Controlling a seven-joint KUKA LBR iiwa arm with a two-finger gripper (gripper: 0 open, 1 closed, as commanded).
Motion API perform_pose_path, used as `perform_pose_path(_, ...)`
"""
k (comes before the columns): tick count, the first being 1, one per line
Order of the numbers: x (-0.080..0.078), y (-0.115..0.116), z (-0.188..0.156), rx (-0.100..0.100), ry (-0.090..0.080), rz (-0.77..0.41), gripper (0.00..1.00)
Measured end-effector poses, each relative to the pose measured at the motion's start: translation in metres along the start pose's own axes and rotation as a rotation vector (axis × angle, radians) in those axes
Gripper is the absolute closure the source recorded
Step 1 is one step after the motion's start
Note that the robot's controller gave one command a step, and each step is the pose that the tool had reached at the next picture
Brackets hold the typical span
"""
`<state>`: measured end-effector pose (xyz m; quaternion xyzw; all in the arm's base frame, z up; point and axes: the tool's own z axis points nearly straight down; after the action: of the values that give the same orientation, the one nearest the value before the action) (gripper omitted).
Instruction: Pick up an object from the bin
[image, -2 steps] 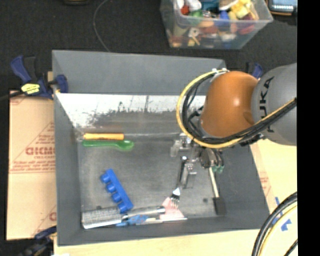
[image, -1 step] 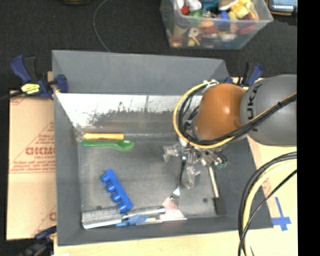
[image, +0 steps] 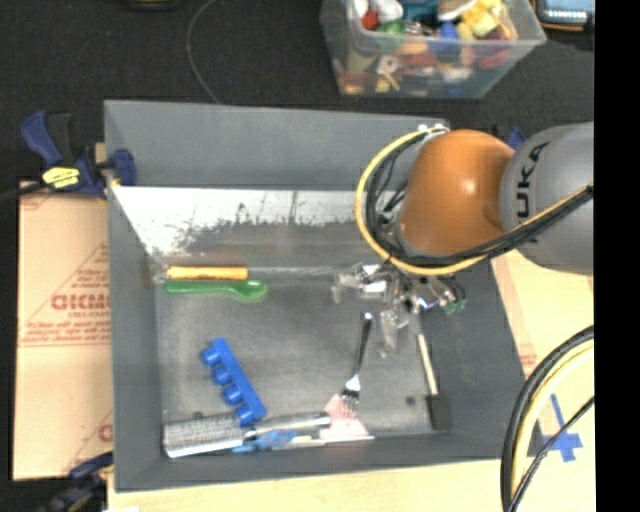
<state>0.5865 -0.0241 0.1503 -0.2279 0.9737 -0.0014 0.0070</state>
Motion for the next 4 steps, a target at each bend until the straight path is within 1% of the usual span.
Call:
perform_pose_path(1, 0.021, -0.009, 0.051, -0.007, 0.013, -0.313, 0.0)
perform_pose_path(2, 0.005, -0.026, 0.078, 0.004, -0.005, -0.558, 0.0)
perform_pose_path(3, 0.011, -0.028, 0.078, 0.0, -0.001, -0.445, 1.0)
perform_pose_path(4, 0.011, -0.028, 0.077, 0.0, -0.001, -0.444, 1.0)
